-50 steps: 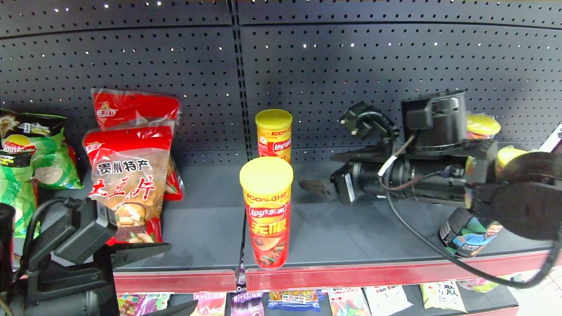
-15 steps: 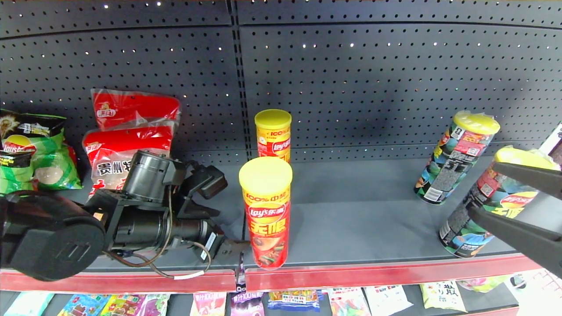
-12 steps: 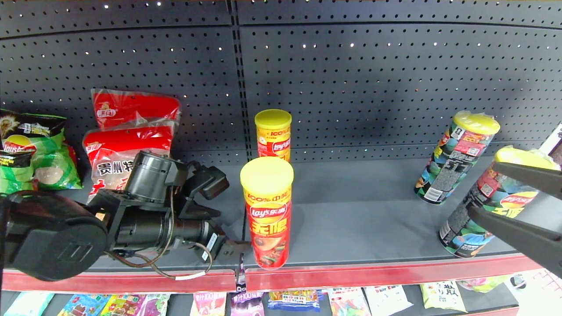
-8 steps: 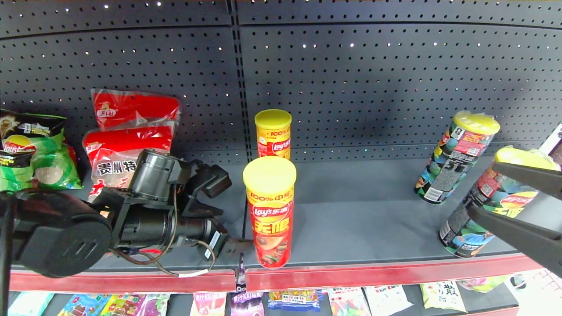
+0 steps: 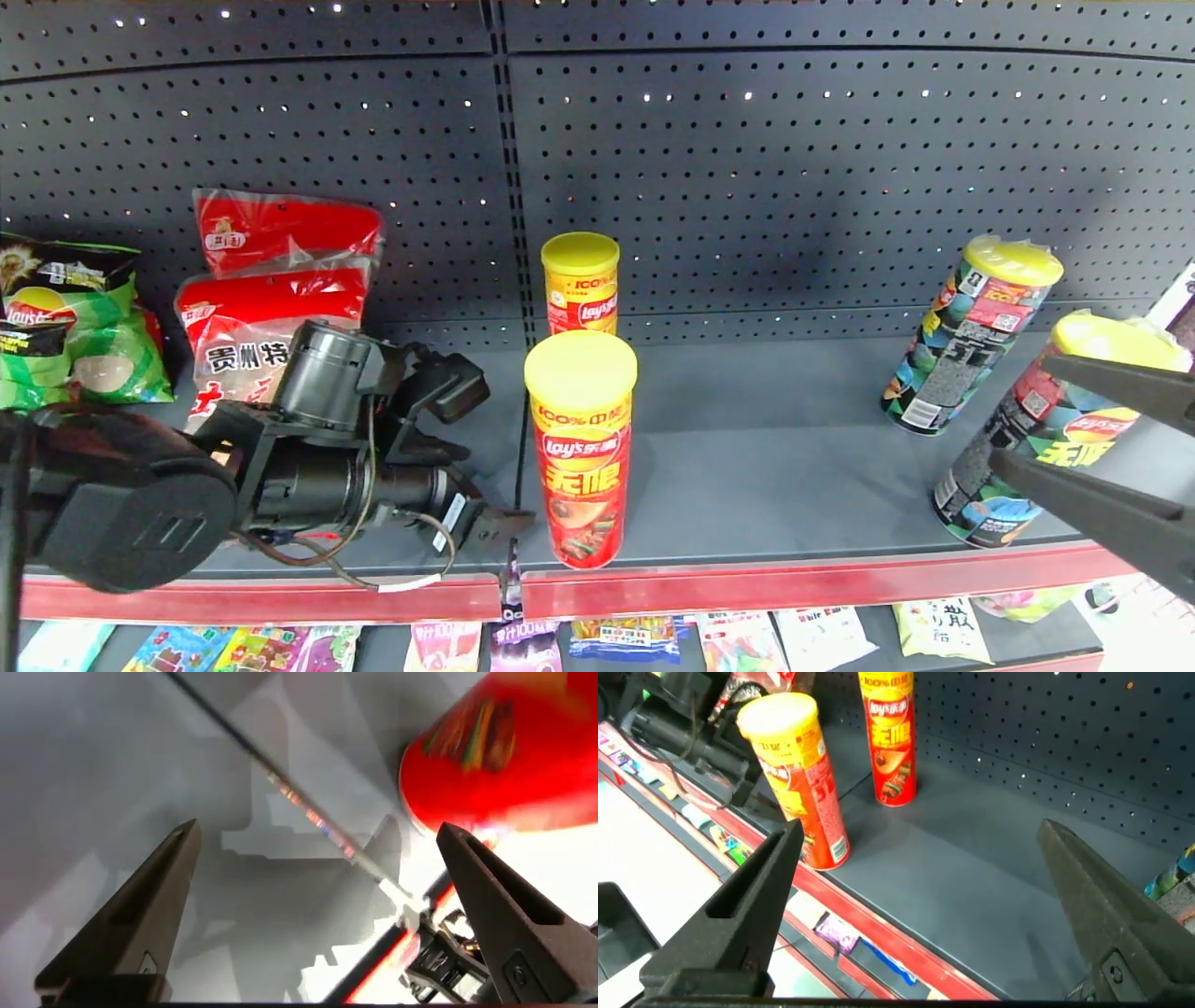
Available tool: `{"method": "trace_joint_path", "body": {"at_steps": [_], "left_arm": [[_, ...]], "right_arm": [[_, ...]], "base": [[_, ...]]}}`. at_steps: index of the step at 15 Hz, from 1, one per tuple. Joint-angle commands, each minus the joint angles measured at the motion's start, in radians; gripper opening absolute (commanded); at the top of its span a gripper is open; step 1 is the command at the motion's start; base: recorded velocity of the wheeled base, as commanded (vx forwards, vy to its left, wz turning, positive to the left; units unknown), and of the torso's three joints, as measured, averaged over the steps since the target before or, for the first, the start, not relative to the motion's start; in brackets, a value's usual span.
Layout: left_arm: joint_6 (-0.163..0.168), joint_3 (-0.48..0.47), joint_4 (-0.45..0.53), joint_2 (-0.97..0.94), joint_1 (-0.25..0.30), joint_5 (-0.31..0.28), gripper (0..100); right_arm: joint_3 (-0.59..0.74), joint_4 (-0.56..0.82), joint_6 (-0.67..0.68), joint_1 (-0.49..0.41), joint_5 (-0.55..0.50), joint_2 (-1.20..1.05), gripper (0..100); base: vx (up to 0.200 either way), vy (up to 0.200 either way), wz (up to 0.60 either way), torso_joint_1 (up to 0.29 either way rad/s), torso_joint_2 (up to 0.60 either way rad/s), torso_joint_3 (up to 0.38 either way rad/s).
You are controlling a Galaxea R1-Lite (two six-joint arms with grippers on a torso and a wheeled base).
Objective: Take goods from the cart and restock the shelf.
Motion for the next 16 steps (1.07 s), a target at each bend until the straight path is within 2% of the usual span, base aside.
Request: {"method": "trace_joint_path", "body": {"at_steps": [1, 3, 4, 5, 6, 7, 8, 10, 11, 12, 13, 14, 15, 16], "left_arm": [[-0.001, 0.109, 0.001, -0.178, 0.030, 0.017, 100], [-0.002, 0.198, 0.009, -0.388, 0.056, 0.086, 100], [-0.002, 0.201, 0.054, -0.488, 0.064, 0.149, 100], [-0.002, 0.161, 0.182, -0.629, 0.078, 0.275, 100], [-0.002, 0.121, 0.290, -0.718, 0.088, 0.365, 100], [-0.005, 0.073, 0.478, -0.860, 0.111, 0.462, 100], [-0.025, 0.070, 0.567, -0.963, 0.119, 0.459, 100], [-0.106, 0.080, 0.643, -1.118, 0.128, 0.462, 100], [-0.148, 0.089, 0.702, -1.209, 0.161, 0.465, 100], [-0.160, 0.093, 0.762, -1.267, 0.208, 0.463, 100], [-0.208, 0.121, 0.836, -1.351, 0.299, 0.460, 100], [-0.258, 0.155, 0.842, -1.385, 0.348, 0.460, 100], [-0.269, 0.167, 0.840, -1.394, 0.362, 0.460, 100], [-0.306, 0.225, 0.840, -1.431, 0.450, 0.460, 100]], "right_arm": [[0.046, -0.002, -0.002, -0.004, -0.006, 0.001, 100], [0.080, 0.001, -0.028, -0.083, -0.083, -0.016, 100], [0.104, 0.000, -0.053, -0.110, -0.112, -0.024, 100], [0.139, 0.000, -0.062, -0.155, -0.132, -0.055, 100], [0.159, -0.002, -0.062, -0.187, -0.141, -0.079, 100], [0.191, 0.000, -0.067, -0.238, -0.159, -0.139, 100], [0.222, 0.003, -0.073, -0.276, -0.179, -0.188, 100], [0.287, 0.032, -0.102, -0.351, -0.211, -0.294, 100], [0.307, 0.073, -0.130, -0.386, -0.215, -0.368, 100], [0.308, 0.118, -0.133, -0.409, -0.215, -0.412, 100], [0.296, 0.222, -0.133, -0.454, -0.216, -0.483, 100], [0.285, 0.284, -0.133, -0.486, -0.216, -0.518, 100], [0.282, 0.299, -0.133, -0.495, -0.216, -0.527, 100], [0.262, 0.365, -0.133, -0.544, -0.215, -0.575, 100]], "base": [[0.000, 0.000, 0.00, 0.000, 0.00, 0.000], [0.000, 0.000, 0.00, 0.000, 0.00, 0.000], [0.000, 0.000, 0.00, 0.000, 0.00, 0.000], [0.000, 0.000, 0.00, 0.000, 0.00, 0.000], [0.000, 0.000, 0.00, 0.000, 0.00, 0.000], [0.000, 0.000, 0.00, 0.000, 0.00, 0.000], [0.000, 0.000, 0.00, 0.000, 0.00, 0.000], [0.000, 0.000, 0.00, 0.000, 0.00, 0.000], [0.000, 0.000, 0.00, 0.000, 0.00, 0.000], [0.000, 0.000, 0.00, 0.000, 0.00, 0.000], [0.000, 0.000, 0.00, 0.000, 0.00, 0.000], [0.000, 0.000, 0.00, 0.000, 0.00, 0.000], [0.000, 0.000, 0.00, 0.000, 0.00, 0.000], [0.000, 0.000, 0.00, 0.000, 0.00, 0.000]]}}
